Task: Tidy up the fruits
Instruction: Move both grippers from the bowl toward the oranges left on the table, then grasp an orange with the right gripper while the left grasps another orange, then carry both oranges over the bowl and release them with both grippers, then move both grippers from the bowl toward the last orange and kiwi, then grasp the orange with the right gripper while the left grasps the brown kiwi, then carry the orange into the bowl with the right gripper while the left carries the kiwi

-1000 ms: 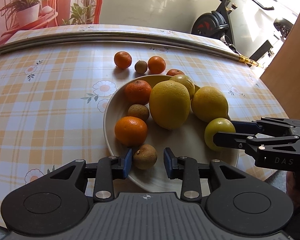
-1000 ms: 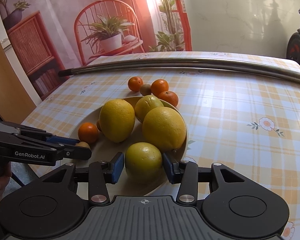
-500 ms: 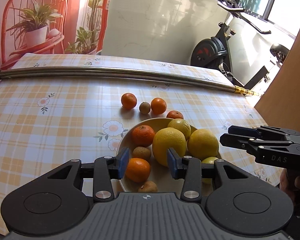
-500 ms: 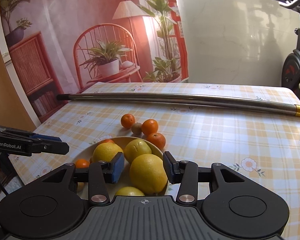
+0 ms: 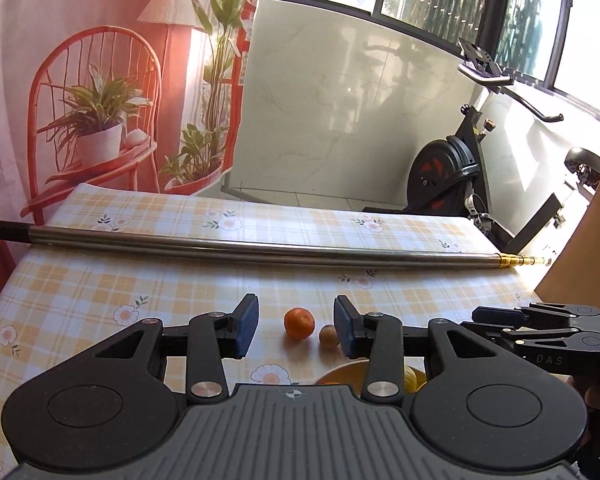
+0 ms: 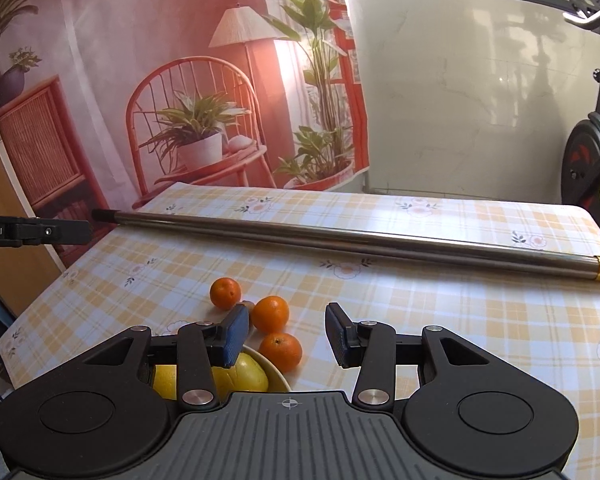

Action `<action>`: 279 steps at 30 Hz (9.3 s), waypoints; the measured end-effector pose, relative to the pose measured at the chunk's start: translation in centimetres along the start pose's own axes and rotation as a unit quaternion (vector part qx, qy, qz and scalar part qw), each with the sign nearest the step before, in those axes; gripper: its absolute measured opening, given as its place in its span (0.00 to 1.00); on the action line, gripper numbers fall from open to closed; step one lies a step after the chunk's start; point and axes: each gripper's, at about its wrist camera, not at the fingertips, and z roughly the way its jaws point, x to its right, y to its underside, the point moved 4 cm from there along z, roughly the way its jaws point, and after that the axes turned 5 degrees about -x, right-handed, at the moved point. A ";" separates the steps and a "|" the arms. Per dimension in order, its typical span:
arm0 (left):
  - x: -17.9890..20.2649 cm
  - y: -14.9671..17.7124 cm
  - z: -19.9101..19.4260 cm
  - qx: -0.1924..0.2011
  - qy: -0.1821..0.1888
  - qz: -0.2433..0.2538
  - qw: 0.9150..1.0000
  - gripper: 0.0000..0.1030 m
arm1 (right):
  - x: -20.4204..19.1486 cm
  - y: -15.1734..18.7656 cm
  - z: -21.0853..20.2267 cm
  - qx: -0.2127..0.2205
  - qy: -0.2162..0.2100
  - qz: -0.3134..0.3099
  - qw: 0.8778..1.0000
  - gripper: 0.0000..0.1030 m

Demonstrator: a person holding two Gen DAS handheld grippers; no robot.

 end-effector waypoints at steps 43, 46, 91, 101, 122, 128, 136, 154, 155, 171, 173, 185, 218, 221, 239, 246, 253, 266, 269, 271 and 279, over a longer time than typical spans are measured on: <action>-2.8 -0.7 7.8 -0.085 0.035 -0.022 0.996 0.43 | 2.0 1.3 10.2 -0.127 -0.036 0.097 0.987 0.32; -2.8 -0.2 9.1 -0.102 0.047 -0.039 0.993 0.43 | 2.5 1.5 9.1 -0.098 -0.021 0.096 0.990 0.32; -0.9 1.7 12.3 -0.111 0.050 -0.089 0.989 0.33 | 1.8 4.7 1.9 -0.017 -0.028 0.133 0.991 0.32; 1.1 4.3 5.4 -0.084 0.078 -0.029 0.993 0.33 | -0.8 4.5 -0.2 -0.001 -0.029 0.105 0.994 0.32; 4.0 10.2 2.9 -0.108 0.105 0.053 0.987 0.33 | -5.2 6.3 -0.1 -0.040 -0.053 0.061 0.996 0.32; 4.5 11.1 3.0 -0.113 0.102 0.061 0.986 0.33 | -5.4 6.8 0.1 -0.041 -0.052 0.050 0.997 0.32; 4.3 11.3 3.2 -0.120 0.094 0.056 0.987 0.33 | -5.6 6.9 0.3 -0.040 -0.051 0.043 0.997 0.32; 4.2 11.5 3.7 -0.124 0.095 0.049 0.987 0.33 | -5.6 6.8 0.4 -0.040 -0.048 0.042 0.997 0.32; 4.2 11.5 3.6 -0.124 0.095 0.048 0.987 0.33 | -5.6 6.7 0.4 -0.040 -0.048 0.042 0.997 0.32; 2.5 8.9 2.5 -0.081 0.089 0.023 0.992 0.38 | -3.0 5.4 -0.3 -0.016 -0.024 0.063 0.998 0.34; 1.7 7.7 2.3 -0.068 0.080 0.014 0.994 0.38 | -2.5 4.9 -0.4 -0.009 -0.019 0.064 0.998 0.34; -2.3 1.4 0.4 0.004 0.011 -0.018 1.000 0.38 | 0.0 1.2 -0.4 0.023 -0.003 0.053 0.998 0.36; -5.9 -0.4 4.7 -0.012 -0.043 -0.075 0.996 0.38 | -2.8 -1.3 13.2 -0.119 -0.002 -0.117 0.986 0.49; -5.5 -0.4 5.2 -0.018 -0.036 -0.070 0.997 0.38 | -2.5 -1.2 13.7 -0.121 -0.008 -0.111 0.986 0.41; -1.1 0.7 11.9 -0.109 0.077 -0.077 0.988 0.38 | 0.0 0.2 10.1 -0.082 -0.018 -0.032 0.996 0.32; 0.3 1.3 15.0 -0.154 0.089 -0.064 0.982 0.38 | 2.3 1.4 7.9 -0.065 0.005 0.002 0.998 0.32; 0.8 2.1 17.1 -0.184 0.090 -0.068 0.976 0.38 | 3.8 2.5 6.4 -0.052 0.008 0.041 0.998 0.32; 2.3 2.3 17.4 -0.178 0.077 -0.029 0.981 0.25 | 2.9 3.3 4.5 -0.036 -0.006 0.066 0.997 0.32; 2.8 2.2 16.0 -0.163 0.079 -0.018 0.983 0.25 | 2.6 3.5 3.7 -0.032 -0.006 0.066 0.997 0.32; 2.9 2.0 14.7 -0.151 0.081 -0.010 0.985 0.25 | 2.2 3.6 3.0 -0.029 -0.008 0.064 0.997 0.32; 3.3 2.8 8.8 -0.113 0.103 0.000 0.988 0.25 | 0.2 4.3 0.7 -0.020 -0.018 0.056 0.998 0.32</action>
